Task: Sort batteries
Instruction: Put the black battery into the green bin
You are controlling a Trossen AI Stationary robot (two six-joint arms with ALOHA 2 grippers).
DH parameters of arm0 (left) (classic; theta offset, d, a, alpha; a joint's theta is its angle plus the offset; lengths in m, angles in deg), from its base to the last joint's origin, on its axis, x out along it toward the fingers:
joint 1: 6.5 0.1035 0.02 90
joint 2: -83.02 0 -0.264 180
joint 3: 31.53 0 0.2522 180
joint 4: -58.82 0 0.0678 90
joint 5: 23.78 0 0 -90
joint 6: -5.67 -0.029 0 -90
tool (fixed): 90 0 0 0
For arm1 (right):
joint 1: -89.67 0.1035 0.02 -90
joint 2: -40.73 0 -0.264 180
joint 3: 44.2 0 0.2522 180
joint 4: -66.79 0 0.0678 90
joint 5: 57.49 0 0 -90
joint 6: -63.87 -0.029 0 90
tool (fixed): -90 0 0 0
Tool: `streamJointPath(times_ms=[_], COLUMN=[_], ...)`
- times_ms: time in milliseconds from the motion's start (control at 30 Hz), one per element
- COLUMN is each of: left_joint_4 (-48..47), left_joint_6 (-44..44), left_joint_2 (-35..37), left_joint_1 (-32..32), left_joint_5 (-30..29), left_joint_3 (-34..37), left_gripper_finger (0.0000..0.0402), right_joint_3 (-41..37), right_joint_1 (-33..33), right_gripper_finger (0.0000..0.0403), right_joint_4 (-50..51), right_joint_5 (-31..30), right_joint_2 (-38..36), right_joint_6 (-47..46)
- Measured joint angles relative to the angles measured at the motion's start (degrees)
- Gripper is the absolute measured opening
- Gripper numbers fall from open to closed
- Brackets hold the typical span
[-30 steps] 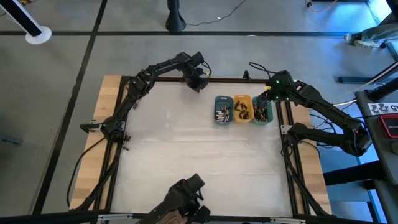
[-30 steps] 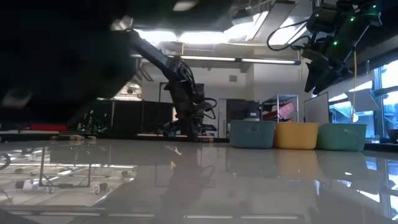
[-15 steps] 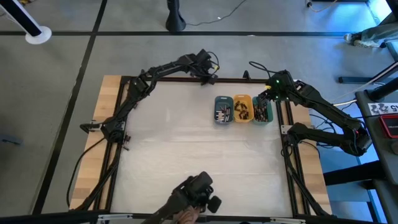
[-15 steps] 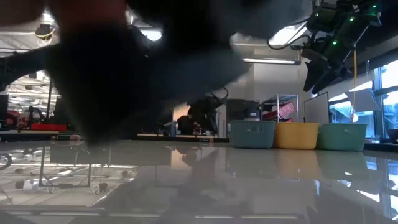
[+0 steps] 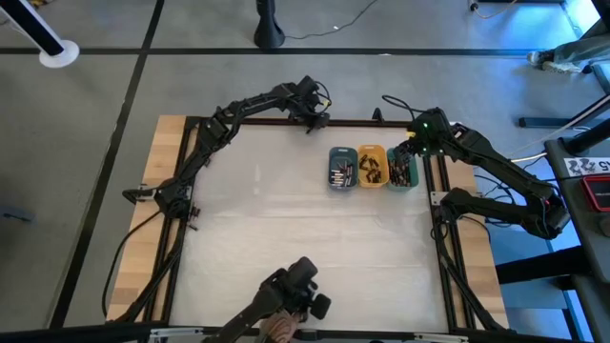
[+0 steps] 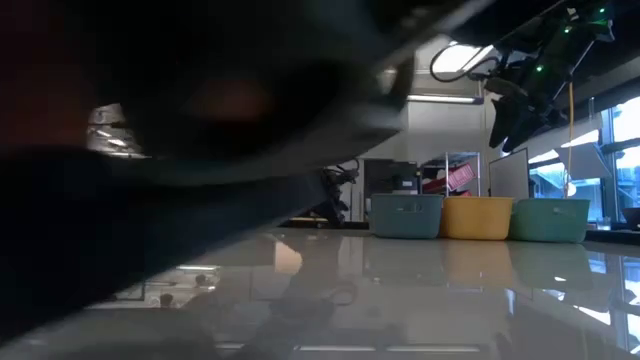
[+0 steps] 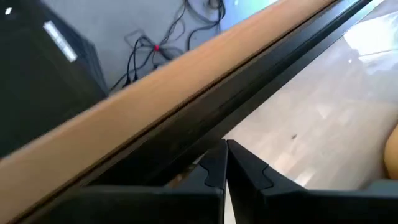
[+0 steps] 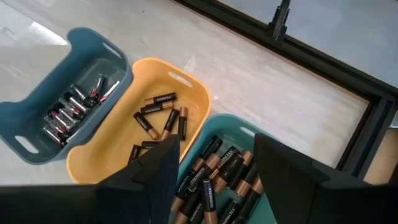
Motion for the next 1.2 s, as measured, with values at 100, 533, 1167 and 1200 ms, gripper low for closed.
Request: streamJointPath(times_ms=[100,533,1167,1200], left_joint_4=[-5.0,-24.0,-11.7,-11.2], left_joint_6=[-2.4,-17.8,-23.3,-23.0], left_joint_2=[0.4,10.9,10.1,9.9], left_joint_1=[0.5,-3.1,-4.9,-4.7], left_joint_5=[0.0,-13.8,-22.7,-22.0], left_joint_3=[-0.1,0.2,4.1,4.1], left_gripper_finger=[0.0,0.0,0.0124,0.0133], right_joint_3=[0.0,0.0,0.0,0.0], right_joint_1=[0.0,0.0,0.0,0.0], right_gripper_finger=[0.0207,0.0207,0.0207,0.0207], right_joint_4=[0.4,0.1,0.3,0.3], right_joint_5=[0.0,-0.5,0.0,0.0], right_joint_2=[0.0,0.0,0.0,0.0], right_joint_6=[0.3,1.9,2.1,2.1])
